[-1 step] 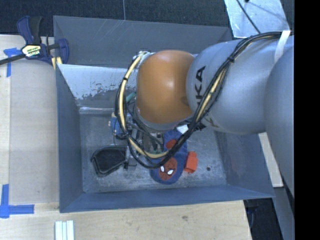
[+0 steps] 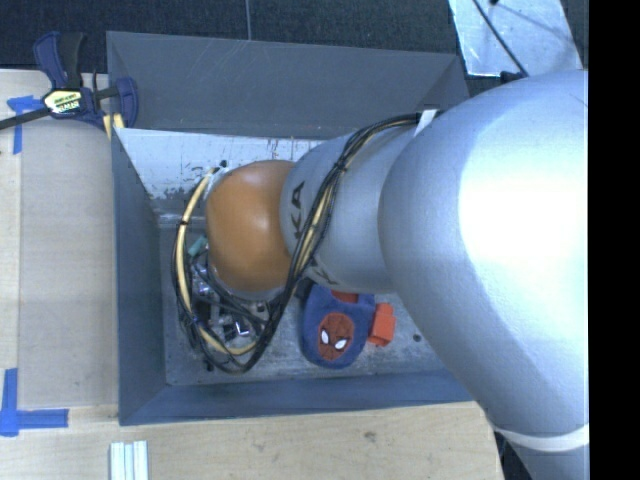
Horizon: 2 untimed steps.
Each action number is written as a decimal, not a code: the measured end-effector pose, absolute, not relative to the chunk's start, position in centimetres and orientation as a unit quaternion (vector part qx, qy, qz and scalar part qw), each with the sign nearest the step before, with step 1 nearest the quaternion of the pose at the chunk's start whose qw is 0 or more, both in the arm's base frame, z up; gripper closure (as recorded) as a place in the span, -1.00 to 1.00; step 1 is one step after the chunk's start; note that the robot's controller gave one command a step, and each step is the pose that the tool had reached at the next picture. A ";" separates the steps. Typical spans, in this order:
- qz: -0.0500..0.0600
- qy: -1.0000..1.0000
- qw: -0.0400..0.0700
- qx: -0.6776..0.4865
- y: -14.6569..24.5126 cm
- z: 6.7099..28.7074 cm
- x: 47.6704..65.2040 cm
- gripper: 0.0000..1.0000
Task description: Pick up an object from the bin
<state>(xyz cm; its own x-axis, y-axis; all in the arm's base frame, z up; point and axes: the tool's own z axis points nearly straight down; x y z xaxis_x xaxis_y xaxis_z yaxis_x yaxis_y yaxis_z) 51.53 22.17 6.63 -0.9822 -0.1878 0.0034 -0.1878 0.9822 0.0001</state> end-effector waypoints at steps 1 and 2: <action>0.000 -0.997 0.000 0.080 17.8 7.0 54.1 -1.00; 0.000 -0.997 0.000 0.081 18.0 7.0 54.0 1.00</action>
Offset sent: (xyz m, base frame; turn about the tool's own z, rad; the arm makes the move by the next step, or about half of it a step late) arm 0.0242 -0.0411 0.0037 0.0242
